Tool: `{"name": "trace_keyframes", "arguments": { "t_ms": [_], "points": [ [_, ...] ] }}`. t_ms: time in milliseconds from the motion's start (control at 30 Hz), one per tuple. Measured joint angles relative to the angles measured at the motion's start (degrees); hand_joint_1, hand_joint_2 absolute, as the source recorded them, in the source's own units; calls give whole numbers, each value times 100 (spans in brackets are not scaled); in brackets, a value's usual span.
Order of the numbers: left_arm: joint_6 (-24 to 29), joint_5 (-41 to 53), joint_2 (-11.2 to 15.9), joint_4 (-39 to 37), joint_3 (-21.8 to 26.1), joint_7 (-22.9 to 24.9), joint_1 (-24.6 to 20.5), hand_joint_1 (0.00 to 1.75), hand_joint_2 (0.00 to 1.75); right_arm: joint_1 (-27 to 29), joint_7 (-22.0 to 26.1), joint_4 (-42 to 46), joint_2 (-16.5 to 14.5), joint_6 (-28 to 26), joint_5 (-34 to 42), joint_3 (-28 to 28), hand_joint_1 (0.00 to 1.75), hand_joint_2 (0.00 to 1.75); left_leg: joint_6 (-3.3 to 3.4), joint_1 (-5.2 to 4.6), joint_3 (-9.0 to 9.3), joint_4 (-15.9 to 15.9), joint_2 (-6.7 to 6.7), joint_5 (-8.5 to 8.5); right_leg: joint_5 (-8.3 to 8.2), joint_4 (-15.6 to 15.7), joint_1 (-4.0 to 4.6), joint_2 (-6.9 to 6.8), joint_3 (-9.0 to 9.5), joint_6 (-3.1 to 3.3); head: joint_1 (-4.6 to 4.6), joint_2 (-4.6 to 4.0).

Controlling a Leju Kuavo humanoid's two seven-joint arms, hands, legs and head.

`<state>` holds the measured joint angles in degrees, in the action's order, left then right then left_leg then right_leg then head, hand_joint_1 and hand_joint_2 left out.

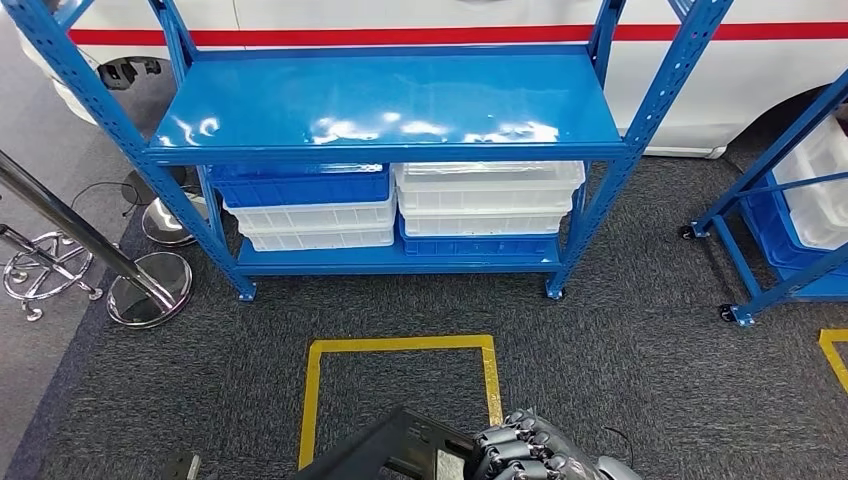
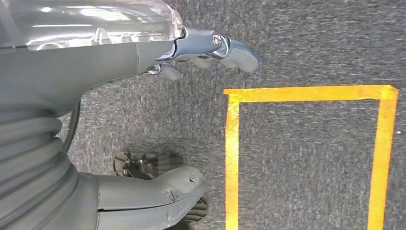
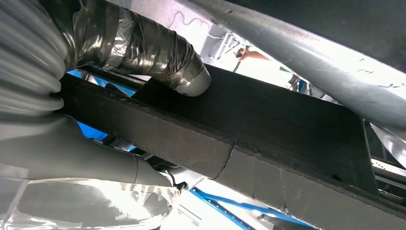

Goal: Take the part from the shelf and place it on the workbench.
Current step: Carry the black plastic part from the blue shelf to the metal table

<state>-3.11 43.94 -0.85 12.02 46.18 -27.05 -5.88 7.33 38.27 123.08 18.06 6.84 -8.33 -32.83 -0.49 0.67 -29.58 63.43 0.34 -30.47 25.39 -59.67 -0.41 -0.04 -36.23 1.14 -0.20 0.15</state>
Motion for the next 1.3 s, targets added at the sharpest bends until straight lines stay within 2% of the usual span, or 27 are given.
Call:
{"name": "trace_keyframes", "arguments": {
  "t_ms": [33, 67, 133, 167, 233, 300, 333, 367, 400, 433, 500, 533, 600, 633, 700, 733, 800, 833, 867, 900, 933, 1000, 1067, 1100, 1167, 1233, 1300],
  "points": [
    [4, 2, -1, 0, 0, 28, -10, 0, 175, -4, 0, 8, 8, -22, -9, 0, 175, 175, 23, -10, 216, -354, -10, -67, -36, -14, 6, 0, -31, -32, 0, 0],
    [9, 2, -2, 0, 1, 62, -17, 0, 175, -12, 0, 15, 20, -38, -16, 0, 175, 175, 47, -24, 345, -589, -19, -150, -79, -14, 10, -2, -46, -68, 1, 0],
    [23, 0, -7, 0, 8, 127, -16, 0, 175, -32, 0, 19, 55, -46, -27, 0, 175, 175, 114, -27, 357, -703, -13, -130, -145, 5, 9, -1, -56, -136, 1, 0],
    [27, -1, -10, 0, 15, 144, -16, 0, 175, -42, 0, 20, 76, -44, -30, 0, 175, 175, 156, -19, 341, -719, -2, -85, -105, -30, 4, 2, -78, -168, 2, 0],
    [31, -2, -16, 0, 28, 157, -19, 0, 175, -59, 0, 22, 118, -44, -37, 0, 175, 175, 241, 2, 288, -743, 23, 8, 205, -397, -8, 6, -223, -223, 2, 0],
    [32, -8, -19, 0, 36, 161, -15, 0, 175, -73, 0, 20, 149, -32, -48, -1, 175, 175, 275, -11, 200, -718, 36, 62, 637, -1138, -20, 6, -486, -263, 2, 0],
    [34, -16, -19, 0, 40, 161, -10, 0, 175, -85, 0, 19, 163, -11, -47, -2, 175, 175, 276, -16, 157, -699, 39, 78, 755, -1438, -25, 6, -579, -277, 2, 0],
    [36, -29, -21, 0, 45, 158, -7, 0, 175, -105, 0, 16, 179, 26, -34, -3, 175, 175, 275, -20, 122, -675, 41, 88, 765, -1559, -28, 5, -582, -281, 2, 0],
    [37, -46, -25, 0, 52, 153, -5, 0, 175, -133, 0, 11, 196, 74, -16, -4, 175, 175, 271, -22, 101, -652, 54, 89, 662, -1445, -30, 1, -470, -275, 2, 0],
    [38, -62, -33, 0, 60, 148, -4, 0, 175, -166, 0, 7, 213, 126, 6, -4, 175, 175, 266, -25, 95, -632, 68, 84, 487, -1140, -28, -16, -271, -256, 3, 0],
    [55, -89, -57, -1, 81, 145, 8, 0, 175, -239, 0, -8, 251, 239, 52, -4, 175, 175, 243, -45, 96, -596, 111, 62, 209, -416, 18, -151, 132, -178, 2, 0],
    [75, -95, -69, -2, 95, 156, 25, 0, 175, -273, 0, -17, 266, 294, 75, -4, 175, 175, 224, -55, 85, -580, 130, 55, 156, -193, 52, -222, 232, -130, 2, 0],
    [134, -102, -86, -2, 133, 199, 70, 0, 175, -313, 0, -33, 287, 400, 125, -4, 175, 175, 188, -72, 46, -555, 211, 51, 161, -67, 111, -268, 246, -61, 2, 0],
    [165, -109, -91, -2, 155, 225, 88, 0, 175, -320, 0, -34, 291, 450, 152, -3, 175, 175, 169, -74, 32, -551, 255, 45, 169, -30, 95, -215, 240, -43, 1, 0],
    [209, -134, -114, -2, 189, 262, 98, 0, 175, -334, -2, -36, 295, 563, 217, -4, 175, 175, 125, -73, -23, -426, 208, -86, 148, 58, 47, -127, 249, 3, 1, 0],
    [226, -155, -125, -2, 205, 279, 98, 0, 175, -350, -5, -37, 295, 621, 248, -8, 175, 175, 102, -68, -98, -242, 143, -222, 131, 97, 22, -90, 254, 28, 1, 0],
    [272, -185, -137, -2, 251, 306, 105, 0, 175, -384, -14, -47, 295, 728, 309, -19, 175, 175, 67, -45, -405, 470, 31, -598, 101, 99, 11, -14, 230, 61, 1, 0],
    [293, -194, -139, -2, 278, 315, 112, 0, 175, -396, -19, -57, 295, 766, 336, -26, 175, 175, 53, -37, -561, 818, 18, -724, 94, 89, 9, 31, 212, 60, 1, 0],
    [314, -197, -141, -2, 302, 319, 119, 0, 175, -406, -22, -68, 295, 798, 363, -33, 175, 175, 41, -26, -662, 1044, 13, -764, 86, 75, 6, 79, 196, 56, 1, 0],
    [336, -197, -144, -2, 319, 318, 125, 0, 175, -417, -25, -78, 294, 825, 389, -39, 175, 175, 32, -14, -650, 1028, 10, -676, 79, 58, 0, 129, 185, 48, 1, 0],
    [363, -198, -146, -2, 330, 316, 128, 0, 175, -430, -28, -86, 293, 851, 415, -44, 175, 175, 24, 1, -536, 801, -6, -497, 75, 37, -9, 180, 177, 38, 1, 0],
    [436, -200, -153, -2, 353, 304, 125, 0, 175, -466, -38, -93, 284, 898, 490, -46, 175, 175, 6, 38, -179, 47, -198, -140, 70, -31, -19, 286, 138, -5, 1, 0],
    [493, -203, -162, -2, 387, 287, 120, 0, 175, -504, -52, -95, 267, 930, 575, -48, 175, 175, 20, 54, -3, -385, -383, -34, 39, -87, -20, 397, 59, -81, 1, 0],
    [507, -204, -167, -2, 404, 283, 118, 0, 175, -514, -57, -96, 255, 938, 604, -49, 175, 175, 45, 41, 0, -414, -395, -44, 7, -89, -21, 454, 24, -131, 1, 0],
    [531, -204, -186, -2, 426, 275, 106, 0, 175, -518, -66, -96, 237, 945, 644, -52, 175, 175, 131, 39, -19, -442, -284, 11, -44, -76, -39, 526, -26, -222, 2, 0],
    [580, -203, -211, -2, 446, 266, 85, 0, 175, -519, -82, -96, 219, 926, 715, -54, 175, 175, 218, 53, -51, -475, -159, 81, 115, -265, -33, 376, -132, -282, 3, 0],
    [667, -196, -225, -2, 466, 253, 89, 0, 175, -511, -103, -96, 176, 884, 832, -55, 175, 175, 267, 40, -99, -484, -22, 120, 543, -916, -30, 131, -398, -323, 4, 0]
  ]
}}
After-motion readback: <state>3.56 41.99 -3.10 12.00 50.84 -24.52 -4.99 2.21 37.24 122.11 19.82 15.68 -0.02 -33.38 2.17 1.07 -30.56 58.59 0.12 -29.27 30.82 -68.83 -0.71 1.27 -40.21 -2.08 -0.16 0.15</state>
